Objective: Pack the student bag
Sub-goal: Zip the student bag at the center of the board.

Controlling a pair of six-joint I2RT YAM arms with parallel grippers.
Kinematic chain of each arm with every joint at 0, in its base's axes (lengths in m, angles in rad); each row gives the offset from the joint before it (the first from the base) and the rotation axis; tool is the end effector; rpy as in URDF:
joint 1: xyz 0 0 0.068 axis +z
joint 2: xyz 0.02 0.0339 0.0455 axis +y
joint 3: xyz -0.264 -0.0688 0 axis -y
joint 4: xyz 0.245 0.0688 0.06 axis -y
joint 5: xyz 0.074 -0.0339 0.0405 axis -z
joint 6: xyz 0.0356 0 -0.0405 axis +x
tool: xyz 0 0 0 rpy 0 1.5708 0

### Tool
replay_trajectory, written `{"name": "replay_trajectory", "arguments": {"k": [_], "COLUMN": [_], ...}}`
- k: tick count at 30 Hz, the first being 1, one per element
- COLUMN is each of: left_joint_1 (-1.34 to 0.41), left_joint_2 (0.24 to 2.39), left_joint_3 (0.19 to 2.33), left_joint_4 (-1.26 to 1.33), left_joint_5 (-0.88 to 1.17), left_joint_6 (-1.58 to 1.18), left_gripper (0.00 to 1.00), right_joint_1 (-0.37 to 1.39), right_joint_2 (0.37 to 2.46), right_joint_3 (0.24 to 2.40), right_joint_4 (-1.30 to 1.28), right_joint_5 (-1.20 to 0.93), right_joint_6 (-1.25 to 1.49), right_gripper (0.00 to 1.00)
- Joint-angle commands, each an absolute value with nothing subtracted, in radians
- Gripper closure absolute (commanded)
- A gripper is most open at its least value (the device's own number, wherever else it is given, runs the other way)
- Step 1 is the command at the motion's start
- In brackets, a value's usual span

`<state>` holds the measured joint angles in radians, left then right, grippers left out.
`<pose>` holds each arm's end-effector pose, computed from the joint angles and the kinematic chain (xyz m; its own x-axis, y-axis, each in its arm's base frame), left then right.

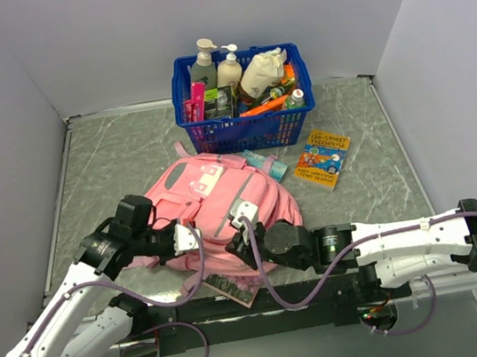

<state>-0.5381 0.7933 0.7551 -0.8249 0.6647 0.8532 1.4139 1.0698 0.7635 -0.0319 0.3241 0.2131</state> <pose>0.1160 -0.0948 0.2747 0.1343 0.6105 -0.7806 0.9833 0.0159 0.1816 0.0497 0.2417 0.2926 -0.2388 -0.2262 -0.9444 -0.8583 0.5041 0.0962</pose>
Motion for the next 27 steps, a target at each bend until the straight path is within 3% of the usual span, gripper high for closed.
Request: {"name": "replay_trajectory", "arguments": {"k": [1, 4, 21, 27], "left_joint_1": [-0.528, -0.529, -0.526, -0.526], "left_joint_2": [0.788, 0.790, 0.784, 0.792], "left_joint_3": [0.758, 0.762, 0.767, 0.782], "left_joint_4": [-0.825, -0.827, -0.824, -0.818], "left_joint_5": [0.611, 0.606, 0.515, 0.505], "left_joint_6": [0.874, 0.873, 0.893, 0.885], "left_gripper": [0.99, 0.99, 0.99, 0.99], "right_joint_1": [1.416, 1.414, 1.414, 1.416], "right_joint_2": [1.042, 1.031, 0.723, 0.710], "right_joint_3": [0.772, 0.772, 0.614, 0.606], "right_joint_4": [0.018, 0.005, -0.301, -0.348], "right_joint_5": [0.348, 0.354, 0.571, 0.589], "right_joint_6": [0.239, 0.241, 0.350, 0.345], "right_gripper": [0.96, 1.00, 1.00, 1.00]}}
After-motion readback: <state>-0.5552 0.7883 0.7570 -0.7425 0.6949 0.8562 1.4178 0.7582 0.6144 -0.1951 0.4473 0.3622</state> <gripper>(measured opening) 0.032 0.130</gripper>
